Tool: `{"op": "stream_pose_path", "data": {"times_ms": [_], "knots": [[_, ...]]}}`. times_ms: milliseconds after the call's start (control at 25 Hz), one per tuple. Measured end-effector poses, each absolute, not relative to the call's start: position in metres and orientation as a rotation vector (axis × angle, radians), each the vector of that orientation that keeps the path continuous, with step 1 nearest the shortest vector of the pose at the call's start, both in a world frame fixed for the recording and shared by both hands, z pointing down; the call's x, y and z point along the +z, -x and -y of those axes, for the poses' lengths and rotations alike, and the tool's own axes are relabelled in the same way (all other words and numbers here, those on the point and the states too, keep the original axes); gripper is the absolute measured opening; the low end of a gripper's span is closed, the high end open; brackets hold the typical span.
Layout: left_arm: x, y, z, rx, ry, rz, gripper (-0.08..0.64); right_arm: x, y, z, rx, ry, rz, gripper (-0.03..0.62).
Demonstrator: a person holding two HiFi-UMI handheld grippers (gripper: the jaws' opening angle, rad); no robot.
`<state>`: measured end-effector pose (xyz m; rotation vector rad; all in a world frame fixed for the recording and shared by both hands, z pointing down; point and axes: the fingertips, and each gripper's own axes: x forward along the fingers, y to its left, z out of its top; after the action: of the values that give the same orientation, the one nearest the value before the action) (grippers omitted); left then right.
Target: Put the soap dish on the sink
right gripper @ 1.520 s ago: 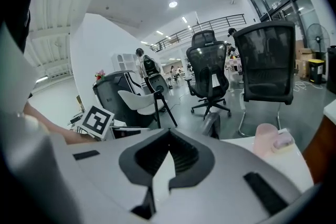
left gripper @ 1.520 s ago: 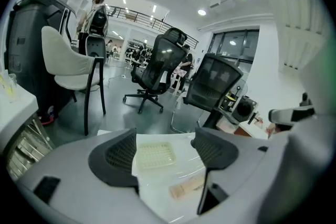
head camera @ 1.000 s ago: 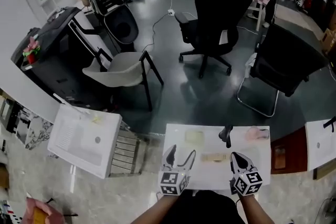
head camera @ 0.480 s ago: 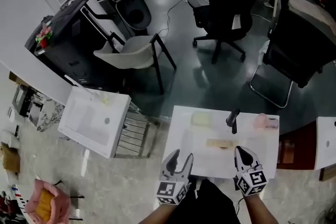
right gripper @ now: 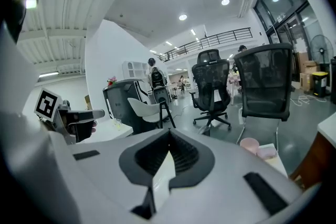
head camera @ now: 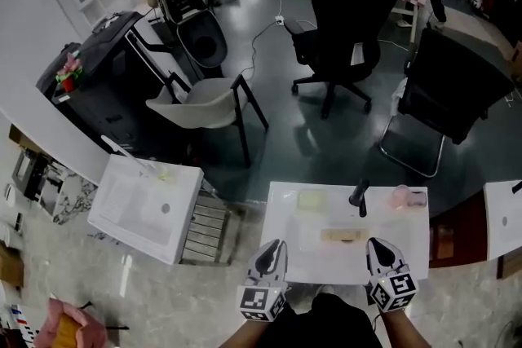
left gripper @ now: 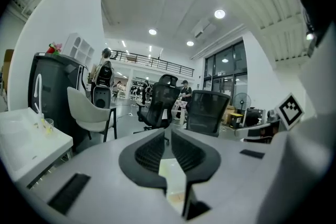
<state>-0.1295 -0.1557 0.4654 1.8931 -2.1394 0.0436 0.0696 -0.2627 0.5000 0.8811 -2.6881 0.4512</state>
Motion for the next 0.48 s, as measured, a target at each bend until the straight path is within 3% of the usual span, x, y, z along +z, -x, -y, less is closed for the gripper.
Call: {"op": "stream_pose_path", "data": {"times_ms": [480], "knots": [[0.438,0.18,0.145,0.019,-1.982,2.153,0.017,0.476,-0.055,0.274,0.343,-1.021,2.675,-0.005]]}}
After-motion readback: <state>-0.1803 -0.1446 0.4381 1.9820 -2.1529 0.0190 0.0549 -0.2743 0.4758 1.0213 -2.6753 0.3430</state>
